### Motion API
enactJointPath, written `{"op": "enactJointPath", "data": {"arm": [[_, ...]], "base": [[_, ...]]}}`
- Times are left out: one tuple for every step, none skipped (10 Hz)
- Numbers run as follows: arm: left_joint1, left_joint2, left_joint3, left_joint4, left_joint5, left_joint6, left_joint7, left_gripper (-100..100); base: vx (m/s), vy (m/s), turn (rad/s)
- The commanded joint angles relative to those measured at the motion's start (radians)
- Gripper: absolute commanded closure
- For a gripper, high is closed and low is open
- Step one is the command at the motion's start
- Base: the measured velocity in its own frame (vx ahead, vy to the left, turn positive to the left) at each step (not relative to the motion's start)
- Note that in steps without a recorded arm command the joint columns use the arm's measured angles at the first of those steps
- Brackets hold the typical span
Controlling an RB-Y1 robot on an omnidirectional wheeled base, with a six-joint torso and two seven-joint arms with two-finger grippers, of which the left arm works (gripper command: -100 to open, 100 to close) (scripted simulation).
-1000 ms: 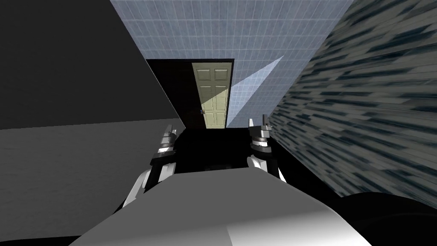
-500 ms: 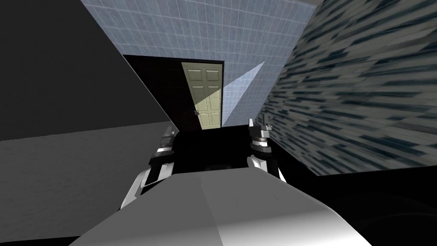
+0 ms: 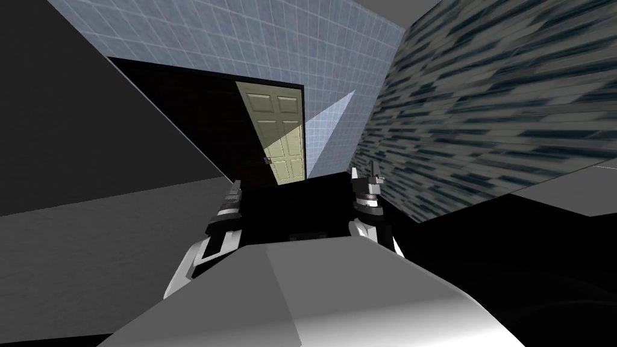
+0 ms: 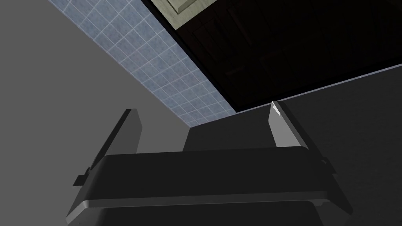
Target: Push the door open
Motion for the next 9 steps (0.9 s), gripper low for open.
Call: {"op": "enactJointPath", "data": {"arm": [[-0.004, 0.003, 0.020, 0.017, -0.012, 0.021, -0.009, -100], [-0.008, 0.005, 0.032, 0.026, -0.019, 0.034, -0.015, -100], [-0.011, 0.006, 0.043, 0.034, -0.027, 0.048, -0.021, -100], [-0.015, 0.008, 0.056, 0.044, -0.036, 0.064, -0.028, -100], [-0.019, 0.010, 0.070, 0.054, -0.045, 0.080, -0.034, -100], [-0.023, 0.011, 0.083, 0.064, -0.053, 0.096, -0.041, -100], [-0.027, 0.013, 0.097, 0.075, -0.062, 0.112, -0.048, -100], [-0.031, 0.015, 0.110, 0.085, -0.071, 0.127, -0.055, -100], [-0.035, 0.016, 0.123, 0.095, -0.080, 0.143, -0.062, -100]], "base": [[-0.015, 0.057, -0.264], [-0.020, 0.052, -0.307], [-0.032, 0.065, -0.250], [-0.026, 0.073, -0.300], [-0.001, 0.100, -0.275], [0.005, 0.112, -0.320], [0.015, 0.113, -0.330], [-0.002, 0.103, -0.255], [-0.008, 0.088, -0.365]]}}
